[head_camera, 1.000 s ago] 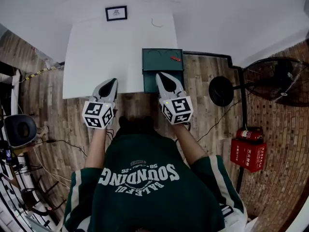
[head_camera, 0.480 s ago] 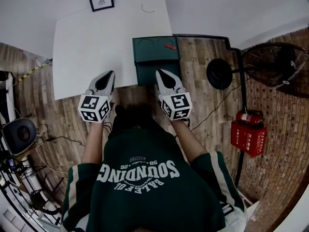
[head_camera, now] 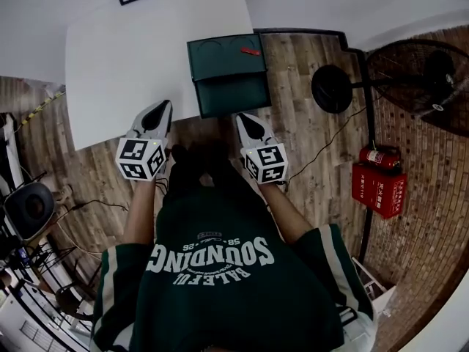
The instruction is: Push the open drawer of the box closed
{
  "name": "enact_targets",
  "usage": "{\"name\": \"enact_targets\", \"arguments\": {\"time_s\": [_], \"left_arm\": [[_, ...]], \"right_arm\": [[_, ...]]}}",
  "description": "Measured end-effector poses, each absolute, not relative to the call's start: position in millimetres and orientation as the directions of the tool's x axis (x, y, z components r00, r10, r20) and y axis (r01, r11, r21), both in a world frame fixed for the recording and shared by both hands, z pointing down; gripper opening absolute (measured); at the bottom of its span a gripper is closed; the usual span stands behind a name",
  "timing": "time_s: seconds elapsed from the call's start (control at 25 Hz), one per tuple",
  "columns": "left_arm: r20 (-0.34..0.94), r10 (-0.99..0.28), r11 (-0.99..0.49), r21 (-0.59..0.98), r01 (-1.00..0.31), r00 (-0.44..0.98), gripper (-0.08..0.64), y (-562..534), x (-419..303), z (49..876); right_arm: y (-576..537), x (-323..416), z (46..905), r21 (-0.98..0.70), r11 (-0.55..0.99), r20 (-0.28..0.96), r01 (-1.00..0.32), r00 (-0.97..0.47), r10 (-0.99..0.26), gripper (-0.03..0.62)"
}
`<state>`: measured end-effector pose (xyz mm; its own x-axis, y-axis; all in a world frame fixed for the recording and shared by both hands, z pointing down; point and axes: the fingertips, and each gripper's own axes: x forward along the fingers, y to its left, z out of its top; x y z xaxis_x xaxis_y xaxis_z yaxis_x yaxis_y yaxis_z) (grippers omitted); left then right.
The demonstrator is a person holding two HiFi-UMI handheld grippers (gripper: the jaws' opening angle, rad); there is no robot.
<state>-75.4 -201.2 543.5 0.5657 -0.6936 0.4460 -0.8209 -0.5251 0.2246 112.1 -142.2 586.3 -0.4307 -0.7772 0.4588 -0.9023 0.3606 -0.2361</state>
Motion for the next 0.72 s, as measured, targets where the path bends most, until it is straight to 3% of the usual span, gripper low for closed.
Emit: {"name": "enact_targets", "arguments": {"time_s": [0.2,0.44,0.72], "left_arm": [[0.454,-0.688,-0.524,0.230,-0.820,0.567,0.052,-200,-73,548],[0.455,-0.696,-0.511,0.228,-0.828,0.555,0.052,-196,-78,546],[0.469,-0.707,-0.484,0.225,-0.845,0.530,0.052,-187,-91,550]], "right_arm": [[-127,117,618,-0.277,0.312,0.517,-0.909,-0.414,-0.749,0.004],[-125,118,654,-0.285,0.258,0.615,-0.923,-0.383,-0.690,0.090],[-135,121,688,-0.336,0.190,0.671,-0.922,-0.376,-0.639,0.094]]}}
